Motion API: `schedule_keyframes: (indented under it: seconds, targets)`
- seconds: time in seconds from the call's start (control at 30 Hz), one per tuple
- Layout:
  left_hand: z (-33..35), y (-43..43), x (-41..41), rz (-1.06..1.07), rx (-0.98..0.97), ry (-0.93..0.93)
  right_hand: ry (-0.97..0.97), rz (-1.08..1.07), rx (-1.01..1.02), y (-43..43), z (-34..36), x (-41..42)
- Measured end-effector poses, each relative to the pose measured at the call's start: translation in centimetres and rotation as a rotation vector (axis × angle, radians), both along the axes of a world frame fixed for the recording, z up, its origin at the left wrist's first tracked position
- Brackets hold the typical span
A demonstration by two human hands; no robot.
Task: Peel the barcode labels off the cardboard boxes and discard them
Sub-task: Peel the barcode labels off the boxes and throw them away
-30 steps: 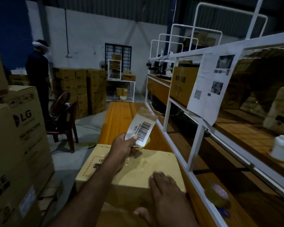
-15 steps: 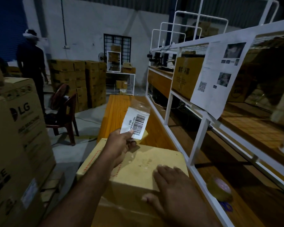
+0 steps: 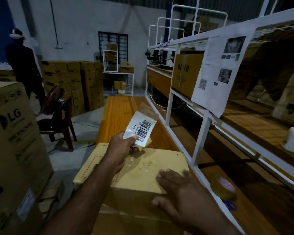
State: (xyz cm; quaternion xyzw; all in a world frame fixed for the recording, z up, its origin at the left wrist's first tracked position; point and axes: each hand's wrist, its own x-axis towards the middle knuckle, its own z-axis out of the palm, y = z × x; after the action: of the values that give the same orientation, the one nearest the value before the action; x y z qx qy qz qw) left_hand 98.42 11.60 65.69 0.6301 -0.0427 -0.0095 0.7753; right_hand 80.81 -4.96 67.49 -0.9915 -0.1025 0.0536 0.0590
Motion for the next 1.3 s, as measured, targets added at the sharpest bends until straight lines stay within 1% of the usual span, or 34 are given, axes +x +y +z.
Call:
schedule_keyframes:
  seconds: [0.07,0.13,0.27,0.37,0.43,0.5,0.57,0.7,0.8,0.87,1.0,1.1,1.2,1.3]
  targets:
    - [0.0,0.0,-0.2,0.001,0.019,-0.009,-0.046,-0.108,-0.052,-0.7,-0.2,1.3]
    - [0.0,-0.2,-0.4,0.003,0.055,-0.014,-0.075,-0.159,-0.087,0.4,-0.3,2.6]
    - [0.1,-0.2,-0.5,0.004,0.074,-0.016,-0.029,-0.003,-0.029,4.2,-0.1,2.3]
    - [-0.1,0.0,-0.5,0.010,0.075,-0.029,-0.007,0.052,0.043,3.4,-0.3,1.0]
    - [0.0,0.0,-0.7,0.005,0.086,-0.049,-0.011,0.002,0.044,1.6,-0.4,1.3]
    - [0.1,-0.1,-0.8,0.004,0.106,-0.062,-0.058,-0.103,-0.001,0.3,-0.4,2.6]
    - [0.0,-0.1,-0.9,0.003,0.131,-0.065,-0.111,-0.146,-0.028,0.9,-0.3,3.8]
    - [0.0,-0.3,-1.0,-0.011,0.173,-0.067,-0.156,-0.018,-0.020,4.1,-0.5,4.4]
    - [-0.1,-0.2,-0.9,-0.003,0.180,-0.072,-0.245,0.051,-0.024,3.7,-0.5,3.4]
    - [-0.2,-0.2,-1.0,0.001,0.195,-0.080,-0.264,0.065,-0.015,3.3,-0.7,3.2]
    - [0.1,-0.3,-1.2,-0.005,0.199,-0.082,-0.376,0.026,0.043,4.3,-0.9,4.6]
    - [0.1,-0.2,-1.1,-0.002,0.204,-0.073,-0.439,0.107,0.137,4.9,-1.0,5.5]
    - [0.2,-0.2,-0.9,-0.011,0.215,-0.078,-0.418,0.067,0.241,4.7,-1.0,6.1]
    - [0.2,-0.3,-0.9,-0.011,0.212,-0.076,-0.397,0.030,0.246,4.7,-1.0,6.4]
